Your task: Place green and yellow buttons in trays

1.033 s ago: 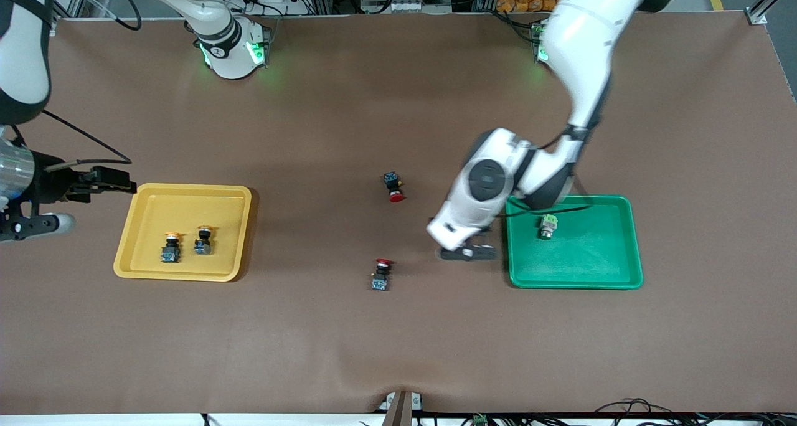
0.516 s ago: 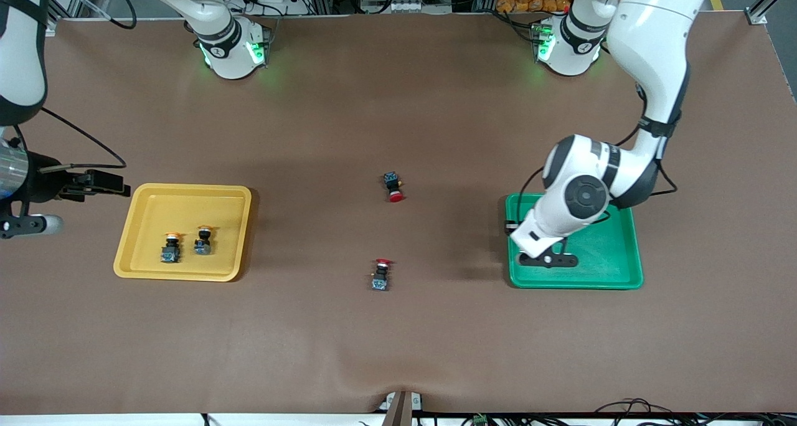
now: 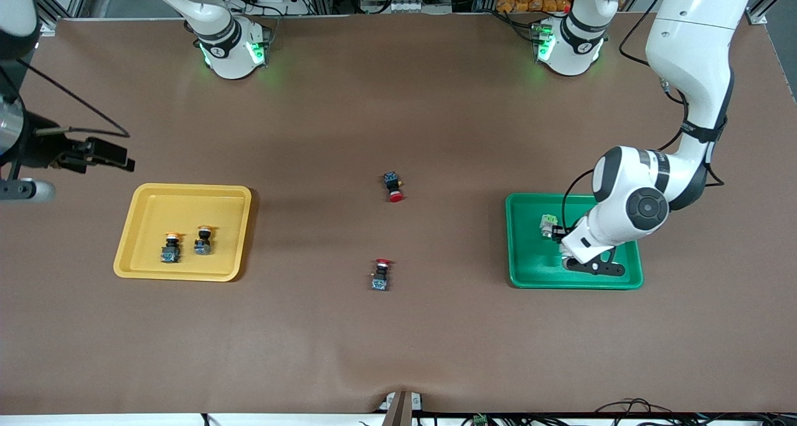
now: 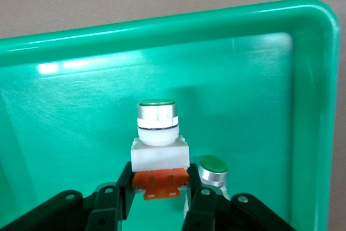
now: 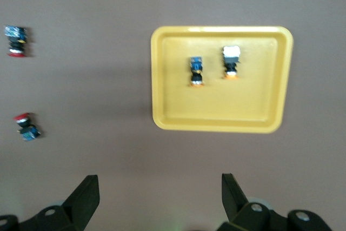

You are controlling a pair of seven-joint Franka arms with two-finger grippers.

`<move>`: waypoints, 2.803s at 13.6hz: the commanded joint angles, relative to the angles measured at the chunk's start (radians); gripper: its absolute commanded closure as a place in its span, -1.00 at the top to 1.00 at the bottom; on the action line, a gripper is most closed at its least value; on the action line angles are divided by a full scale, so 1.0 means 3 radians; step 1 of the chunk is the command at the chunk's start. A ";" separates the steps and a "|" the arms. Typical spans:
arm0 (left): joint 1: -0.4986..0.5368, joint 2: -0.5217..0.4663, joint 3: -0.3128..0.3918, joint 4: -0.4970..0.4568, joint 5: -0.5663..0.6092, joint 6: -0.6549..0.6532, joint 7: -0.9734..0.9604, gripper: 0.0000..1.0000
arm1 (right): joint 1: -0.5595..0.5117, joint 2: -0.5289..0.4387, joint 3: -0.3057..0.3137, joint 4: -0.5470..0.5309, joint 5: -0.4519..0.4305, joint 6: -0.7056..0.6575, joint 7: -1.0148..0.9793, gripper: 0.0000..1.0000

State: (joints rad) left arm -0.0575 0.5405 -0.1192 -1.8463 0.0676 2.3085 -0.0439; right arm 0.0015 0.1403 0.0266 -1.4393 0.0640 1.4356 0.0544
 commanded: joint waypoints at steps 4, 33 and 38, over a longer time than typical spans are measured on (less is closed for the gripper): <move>0.0192 0.0044 -0.0042 -0.0161 0.0071 0.0215 0.0284 -0.86 | -0.0071 -0.0207 0.0213 -0.0213 -0.0239 -0.0004 0.0274 1.00; 0.0152 -0.1371 0.0064 0.1154 -0.0113 -0.2637 0.0264 1.00 | 0.0072 -0.0422 -0.0150 -0.0152 -0.0249 -0.0219 -0.0105 1.00; 0.0043 -0.1913 0.0182 0.1143 -0.0210 -0.3108 0.0238 1.00 | 0.0051 -0.0427 -0.0160 -0.0142 -0.0249 -0.0260 -0.0105 1.00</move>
State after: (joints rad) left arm -0.0289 0.0405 -0.0812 -1.4769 0.0299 1.4123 0.0354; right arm 0.0123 0.0353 -0.0163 -1.4713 0.0081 1.3648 0.0164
